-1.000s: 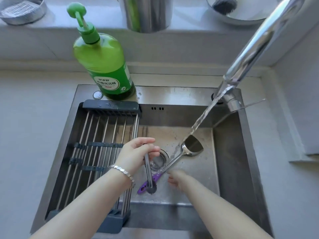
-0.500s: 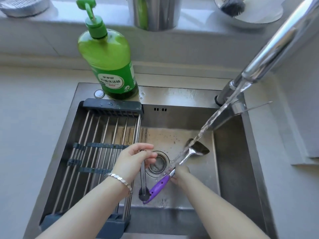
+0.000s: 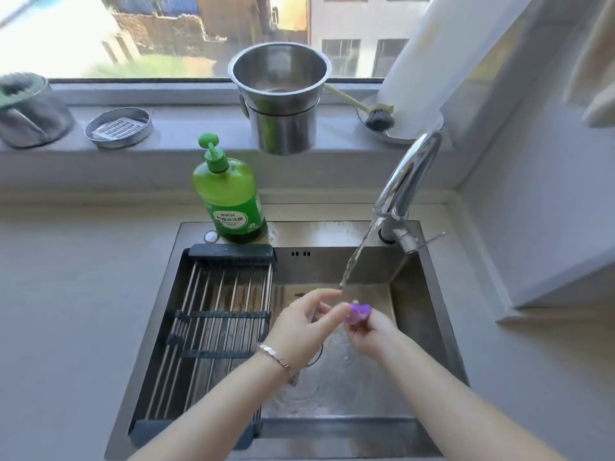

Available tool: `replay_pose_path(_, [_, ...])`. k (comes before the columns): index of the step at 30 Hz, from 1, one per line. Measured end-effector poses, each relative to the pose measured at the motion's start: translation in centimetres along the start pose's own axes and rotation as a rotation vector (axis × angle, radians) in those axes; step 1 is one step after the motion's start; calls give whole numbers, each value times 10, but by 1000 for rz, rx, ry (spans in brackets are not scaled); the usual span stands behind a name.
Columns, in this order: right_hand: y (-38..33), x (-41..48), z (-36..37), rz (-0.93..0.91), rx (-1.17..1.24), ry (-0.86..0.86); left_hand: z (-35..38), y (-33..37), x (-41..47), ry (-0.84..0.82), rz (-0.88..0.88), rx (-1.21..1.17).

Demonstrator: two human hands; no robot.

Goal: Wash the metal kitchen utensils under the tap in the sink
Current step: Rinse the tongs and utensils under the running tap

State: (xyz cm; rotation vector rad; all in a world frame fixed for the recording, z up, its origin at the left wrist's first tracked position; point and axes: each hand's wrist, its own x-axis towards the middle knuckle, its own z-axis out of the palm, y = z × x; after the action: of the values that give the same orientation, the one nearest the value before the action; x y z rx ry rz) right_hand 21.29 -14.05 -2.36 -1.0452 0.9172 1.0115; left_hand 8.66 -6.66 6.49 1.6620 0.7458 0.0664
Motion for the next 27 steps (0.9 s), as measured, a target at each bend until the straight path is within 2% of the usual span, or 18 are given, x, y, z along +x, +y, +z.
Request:
replay_pose_path(5, [-8,-10,4,37,313,64,13,22,17,187,145,25])
replay_pose_path(9, [-2,-16,5,6,441,49,14,21,36,285,84,-9])
replay_pose_path(12, [4,-17,1,-50,543,14,12,17,49,277,45,-48])
replay_pose_path(23, [-3,-20,-15,-1,573,66,24,10,65,208,22,1])
replay_pose_path(27, [-3,-22,-10,-19,505,7,10,17,65,262,0,97])
